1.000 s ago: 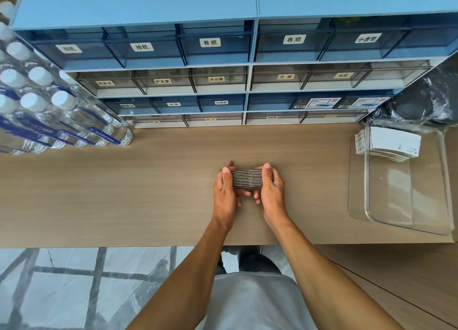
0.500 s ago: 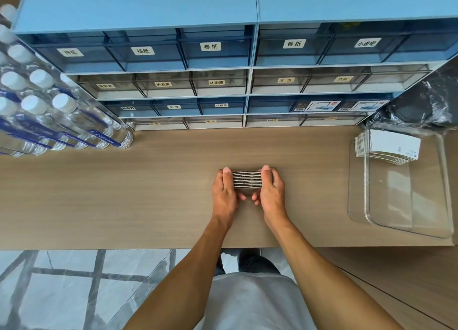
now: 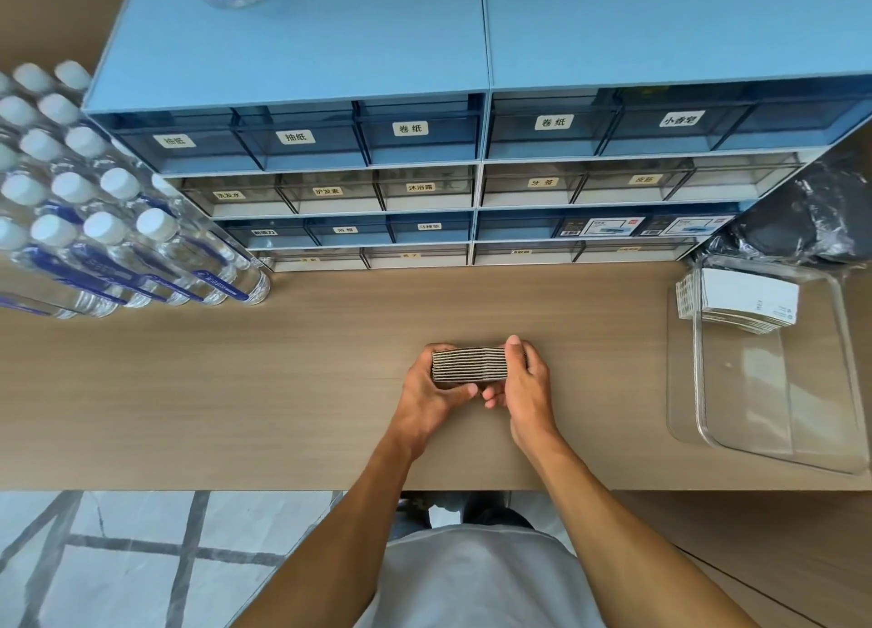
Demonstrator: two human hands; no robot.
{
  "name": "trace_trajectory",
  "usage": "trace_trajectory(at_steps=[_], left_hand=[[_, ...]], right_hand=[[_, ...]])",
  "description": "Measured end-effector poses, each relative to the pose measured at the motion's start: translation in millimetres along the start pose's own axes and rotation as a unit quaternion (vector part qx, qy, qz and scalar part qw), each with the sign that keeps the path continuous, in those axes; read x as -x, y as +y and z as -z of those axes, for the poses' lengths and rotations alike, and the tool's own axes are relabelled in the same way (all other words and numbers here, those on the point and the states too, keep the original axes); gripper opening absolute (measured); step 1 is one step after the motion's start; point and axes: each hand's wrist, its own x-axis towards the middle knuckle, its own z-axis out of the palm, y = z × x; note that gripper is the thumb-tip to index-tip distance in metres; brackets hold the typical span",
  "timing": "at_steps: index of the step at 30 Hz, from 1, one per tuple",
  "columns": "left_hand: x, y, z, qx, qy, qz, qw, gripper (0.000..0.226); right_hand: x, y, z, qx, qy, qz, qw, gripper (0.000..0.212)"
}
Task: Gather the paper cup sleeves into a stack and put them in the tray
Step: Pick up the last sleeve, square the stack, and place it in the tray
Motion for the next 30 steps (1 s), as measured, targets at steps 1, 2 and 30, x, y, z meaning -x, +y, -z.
trace_trajectory(at_steps=[1,2,30], left_hand=[[0,2,0,0.013,0.003,0.007,1.0,0.052],[1,4,0,0.02,0.007,0.014,1.0,0.049],[11,60,-41,0.231,0.099,0.093,0.963,0.026]], right_hand=[[1,0,0,0.0,0.001,-0.004,1.0,0.031],[1,0,0,0.002,0.0,-0.008,1.0,0.031],[5,-50,22,-0.19,-0.157,-0.063,0.967,0.014]])
